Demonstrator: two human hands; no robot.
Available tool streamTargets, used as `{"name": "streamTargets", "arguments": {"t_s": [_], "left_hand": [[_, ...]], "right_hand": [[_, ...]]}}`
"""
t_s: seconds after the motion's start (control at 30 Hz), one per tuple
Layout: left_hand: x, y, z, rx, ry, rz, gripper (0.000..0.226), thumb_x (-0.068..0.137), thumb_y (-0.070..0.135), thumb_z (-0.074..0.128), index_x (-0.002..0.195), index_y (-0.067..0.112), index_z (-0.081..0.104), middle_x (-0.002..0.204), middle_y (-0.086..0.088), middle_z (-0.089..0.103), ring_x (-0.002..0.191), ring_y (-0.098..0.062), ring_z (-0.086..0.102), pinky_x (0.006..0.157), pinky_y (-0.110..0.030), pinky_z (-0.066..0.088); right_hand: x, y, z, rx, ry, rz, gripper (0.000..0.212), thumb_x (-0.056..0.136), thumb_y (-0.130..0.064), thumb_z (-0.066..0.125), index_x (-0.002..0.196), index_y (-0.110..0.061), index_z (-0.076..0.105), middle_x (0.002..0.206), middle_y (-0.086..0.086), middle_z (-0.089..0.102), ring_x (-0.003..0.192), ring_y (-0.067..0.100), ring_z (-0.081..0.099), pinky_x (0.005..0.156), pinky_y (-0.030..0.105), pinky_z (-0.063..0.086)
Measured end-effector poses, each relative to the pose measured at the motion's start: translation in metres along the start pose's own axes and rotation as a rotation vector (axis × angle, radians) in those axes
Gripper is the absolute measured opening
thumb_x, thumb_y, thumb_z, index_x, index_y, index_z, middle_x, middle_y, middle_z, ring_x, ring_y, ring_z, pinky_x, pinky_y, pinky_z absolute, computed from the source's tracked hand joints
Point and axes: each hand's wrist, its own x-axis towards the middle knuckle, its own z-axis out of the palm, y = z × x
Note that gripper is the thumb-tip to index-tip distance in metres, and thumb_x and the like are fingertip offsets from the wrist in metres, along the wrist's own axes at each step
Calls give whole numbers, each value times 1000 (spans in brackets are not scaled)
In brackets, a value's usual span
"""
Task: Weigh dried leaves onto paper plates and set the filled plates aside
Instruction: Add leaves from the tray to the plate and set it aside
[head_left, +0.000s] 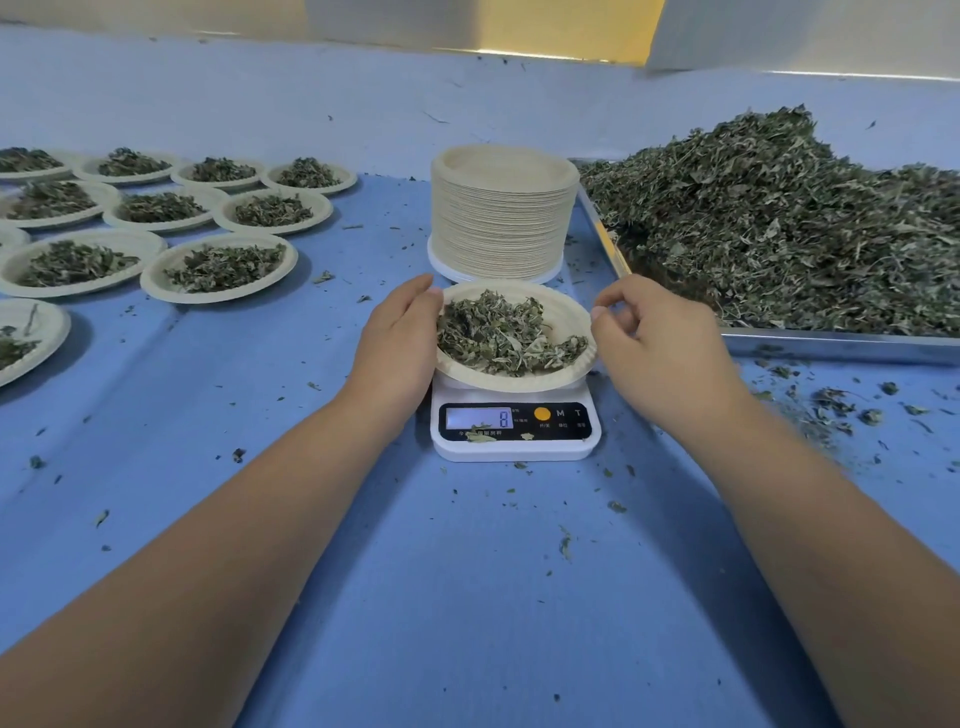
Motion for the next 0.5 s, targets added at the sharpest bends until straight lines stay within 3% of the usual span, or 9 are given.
{"name": "streamTargets", "arguments": {"t_s": [0.1, 0.17, 0.23, 0.33, 0.43, 0.5], "left_hand": [[0, 2, 5, -55, -5, -65, 48, 105, 39, 44, 152, 29, 48, 156, 14, 43, 139, -4, 38, 115, -30, 27], [0, 3, 6, -68, -12, -78, 51, 102, 42, 46, 152, 29, 48, 157, 12, 43, 138, -5, 41, 119, -34, 28], [0, 3, 6, -74, -22, -100, 61, 92, 49, 47, 151, 31, 49, 157, 11, 45, 139, -6, 44, 122, -39, 30], [3, 4, 5, -97, -33, -144, 71, 81, 54, 47, 149, 33, 52, 151, 10, 53, 138, -13, 51, 120, -44, 34], [4, 2, 5, -108, -23, -139, 69, 80, 54, 48, 145, 34, 56, 147, 9, 57, 136, -14, 53, 120, -44, 36], [4, 1, 4, -127, 0, -144, 67, 80, 54, 50, 142, 33, 58, 146, 9, 58, 135, -15, 54, 119, -45, 37]], "right_hand": [[-9, 4, 3, 42, -68, 76, 24, 100, -40, 50, 118, -28, 60, 67, -7, 61, 70, 3, 58, 65, 28, 49], [-10, 3, 5, 62, -78, 97, 24, 100, -41, 50, 118, -29, 60, 70, -7, 62, 71, 4, 58, 65, 30, 49], [-9, 3, 6, 98, -81, 108, 18, 100, -40, 50, 112, -31, 61, 66, -9, 61, 65, 3, 57, 56, 25, 42], [-6, 4, 9, 198, -112, 168, 13, 99, -38, 53, 108, -33, 61, 58, -21, 60, 55, -4, 55, 49, 19, 36], [-4, 3, 12, 360, -124, 278, 26, 95, -33, 58, 121, -28, 62, 73, -13, 70, 63, 3, 64, 63, 32, 53], [-4, 3, 14, 456, -138, 343, 43, 93, -32, 61, 135, -27, 56, 86, -2, 73, 71, 9, 68, 74, 33, 57]]}}
